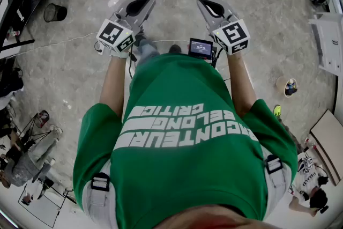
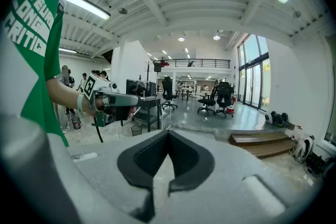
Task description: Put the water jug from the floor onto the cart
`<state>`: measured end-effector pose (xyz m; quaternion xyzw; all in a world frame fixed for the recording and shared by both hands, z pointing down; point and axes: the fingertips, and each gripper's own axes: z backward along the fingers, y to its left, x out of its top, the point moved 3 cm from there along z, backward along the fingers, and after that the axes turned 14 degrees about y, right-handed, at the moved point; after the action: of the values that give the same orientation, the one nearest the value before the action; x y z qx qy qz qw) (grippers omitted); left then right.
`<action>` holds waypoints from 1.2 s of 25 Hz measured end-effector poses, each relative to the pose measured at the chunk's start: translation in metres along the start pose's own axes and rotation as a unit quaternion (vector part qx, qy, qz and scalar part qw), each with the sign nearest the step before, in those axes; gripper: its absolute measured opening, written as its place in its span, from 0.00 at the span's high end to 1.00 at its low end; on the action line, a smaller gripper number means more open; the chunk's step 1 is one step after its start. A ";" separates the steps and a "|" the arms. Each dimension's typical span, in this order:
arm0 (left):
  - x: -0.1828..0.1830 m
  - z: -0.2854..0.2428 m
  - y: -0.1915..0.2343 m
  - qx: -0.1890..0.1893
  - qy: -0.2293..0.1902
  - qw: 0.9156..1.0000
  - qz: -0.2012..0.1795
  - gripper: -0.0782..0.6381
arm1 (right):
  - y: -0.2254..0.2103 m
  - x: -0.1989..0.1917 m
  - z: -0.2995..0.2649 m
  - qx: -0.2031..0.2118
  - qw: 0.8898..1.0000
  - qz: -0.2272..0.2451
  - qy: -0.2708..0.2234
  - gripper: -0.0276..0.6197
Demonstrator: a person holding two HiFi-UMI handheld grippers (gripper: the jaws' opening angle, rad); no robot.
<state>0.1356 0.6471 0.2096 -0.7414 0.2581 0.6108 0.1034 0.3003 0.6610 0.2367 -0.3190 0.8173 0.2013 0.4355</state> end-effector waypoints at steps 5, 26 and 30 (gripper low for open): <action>-0.006 0.007 -0.004 -0.024 -0.007 0.999 0.039 0.87 | 0.000 -0.004 0.004 0.000 1.000 -0.005 0.000 0.97; 0.005 0.009 -0.023 -0.024 0.000 0.998 0.063 0.87 | -0.009 -0.011 0.014 0.015 0.999 -0.026 -0.019 0.97; 0.007 0.010 -0.030 -0.020 -0.004 0.998 0.066 0.87 | -0.008 -0.016 0.018 0.020 0.999 -0.025 -0.015 0.97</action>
<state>0.1427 0.6755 0.1958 -0.7224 0.2939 0.6241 0.0485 0.3231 0.6711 0.2397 -0.3276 0.8061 0.1788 0.4592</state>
